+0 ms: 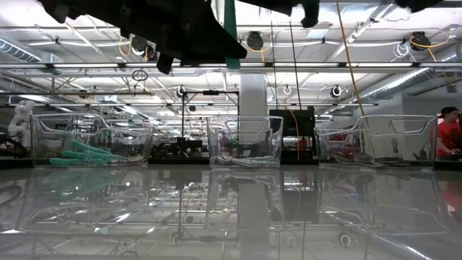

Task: Sort silverware by color (type)
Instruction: Put the green spoon into the left transparent bin

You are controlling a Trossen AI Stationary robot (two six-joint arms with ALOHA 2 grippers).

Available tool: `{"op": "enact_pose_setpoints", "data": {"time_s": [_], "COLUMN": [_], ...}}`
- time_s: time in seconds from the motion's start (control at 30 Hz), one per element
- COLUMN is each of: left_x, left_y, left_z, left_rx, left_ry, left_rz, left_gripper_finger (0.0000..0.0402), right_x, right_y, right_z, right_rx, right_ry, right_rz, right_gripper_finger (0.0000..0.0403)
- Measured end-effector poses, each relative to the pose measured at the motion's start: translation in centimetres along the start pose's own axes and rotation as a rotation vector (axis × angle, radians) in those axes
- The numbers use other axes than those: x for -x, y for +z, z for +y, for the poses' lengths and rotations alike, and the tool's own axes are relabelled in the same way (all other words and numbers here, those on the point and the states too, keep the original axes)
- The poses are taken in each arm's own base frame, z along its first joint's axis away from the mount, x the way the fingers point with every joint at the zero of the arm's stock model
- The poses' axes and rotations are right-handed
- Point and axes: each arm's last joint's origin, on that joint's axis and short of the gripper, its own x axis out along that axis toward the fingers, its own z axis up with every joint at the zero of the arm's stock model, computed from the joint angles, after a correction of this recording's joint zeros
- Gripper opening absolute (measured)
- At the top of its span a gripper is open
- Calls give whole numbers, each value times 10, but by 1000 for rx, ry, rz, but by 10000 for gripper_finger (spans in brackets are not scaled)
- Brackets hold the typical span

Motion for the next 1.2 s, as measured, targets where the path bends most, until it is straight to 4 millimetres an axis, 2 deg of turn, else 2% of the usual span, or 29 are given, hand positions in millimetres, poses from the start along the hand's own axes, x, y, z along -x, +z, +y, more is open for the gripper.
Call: {"op": "enact_pose_setpoints", "data": {"time_s": [0.1,0.3,0.63,0.77,1.0,1.2], "left_x": [2,2,12,19,35,50], "left_y": [4,12,33,44,64,76], "left_z": [2,8,22,32,59,99], "left_rx": [0,4,-1,-12,-15,59], "left_ry": [-2,-13,-42,-34,-24,86], "left_rz": [1,-1,33,53,116,215], "left_gripper_finger": [53,52,52,52,52,52], "right_x": [7,20,46,55,71,79], "right_y": [5,17,33,30,17,14], "right_z": [0,-7,-30,-33,-33,-32], "right_rx": [67,182,287,295,392,484], "right_ry": [-36,-2,144,242,413,483], "right_rz": [45,151,347,435,601,629], "right_gripper_finger": [143,169,173,170,169,169]}}
